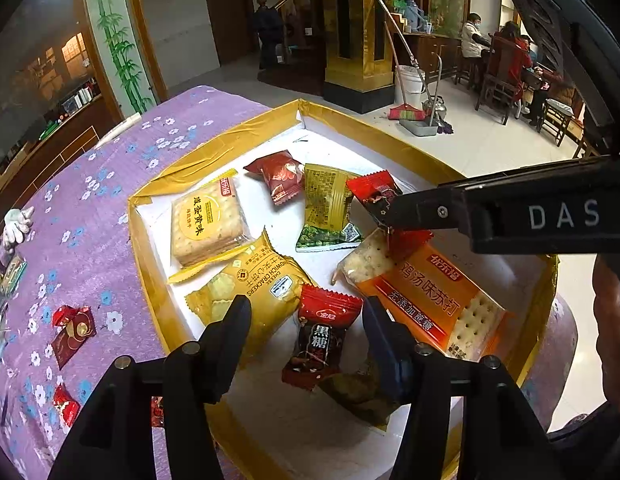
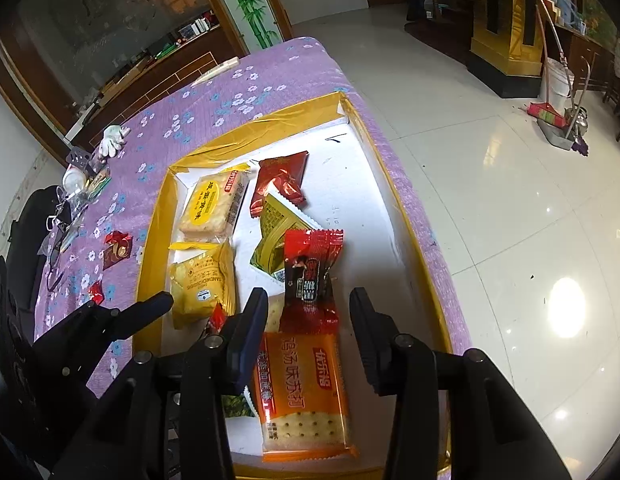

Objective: Organize snacks
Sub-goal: 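Move both grippers back over the red candies on the tablecloth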

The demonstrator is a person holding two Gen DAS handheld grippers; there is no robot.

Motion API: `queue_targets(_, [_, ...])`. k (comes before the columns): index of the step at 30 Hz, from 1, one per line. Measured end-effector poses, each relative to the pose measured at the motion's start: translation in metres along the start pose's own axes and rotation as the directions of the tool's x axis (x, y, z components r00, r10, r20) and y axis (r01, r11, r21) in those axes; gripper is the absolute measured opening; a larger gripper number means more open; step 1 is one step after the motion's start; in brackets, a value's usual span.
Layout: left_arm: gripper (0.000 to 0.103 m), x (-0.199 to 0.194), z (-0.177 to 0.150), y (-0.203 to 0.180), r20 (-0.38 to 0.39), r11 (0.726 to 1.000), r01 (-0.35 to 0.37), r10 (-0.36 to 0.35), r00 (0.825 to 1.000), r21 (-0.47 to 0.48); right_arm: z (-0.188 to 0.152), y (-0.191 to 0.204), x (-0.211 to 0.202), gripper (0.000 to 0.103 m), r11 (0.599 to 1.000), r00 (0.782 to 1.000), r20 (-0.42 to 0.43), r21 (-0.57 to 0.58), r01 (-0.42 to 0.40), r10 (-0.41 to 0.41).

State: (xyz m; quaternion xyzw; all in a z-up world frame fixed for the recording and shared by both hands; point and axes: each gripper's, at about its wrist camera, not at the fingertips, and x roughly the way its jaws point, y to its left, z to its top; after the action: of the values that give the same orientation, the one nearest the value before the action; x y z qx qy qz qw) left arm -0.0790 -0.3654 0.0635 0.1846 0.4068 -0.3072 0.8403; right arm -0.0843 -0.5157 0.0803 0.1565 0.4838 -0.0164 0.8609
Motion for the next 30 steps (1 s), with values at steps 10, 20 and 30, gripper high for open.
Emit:
queue_targets(10, [0.061,-0.008,-0.005,0.0,0.01,1.0,-0.005,0.005,1.0,0.014,-0.009,0.005,-0.005,0.042,1.0,1.0,0.001,0.01,0.006,-0.006])
queue_targets(20, [0.061,-0.014,-0.009,0.001,0.021,1.0,-0.005,0.004,1.0,0.022,-0.015,0.009,-0.009,0.045,1.0,1.0,0.004,0.018,0.009,-0.009])
queue_targets(30, [0.061,-0.021,-0.015,0.008,0.025,1.0,-0.008,0.008,1.0,0.019,-0.02,0.016,-0.011,0.046,1.0,1.0,0.004,0.021,0.008,-0.008])
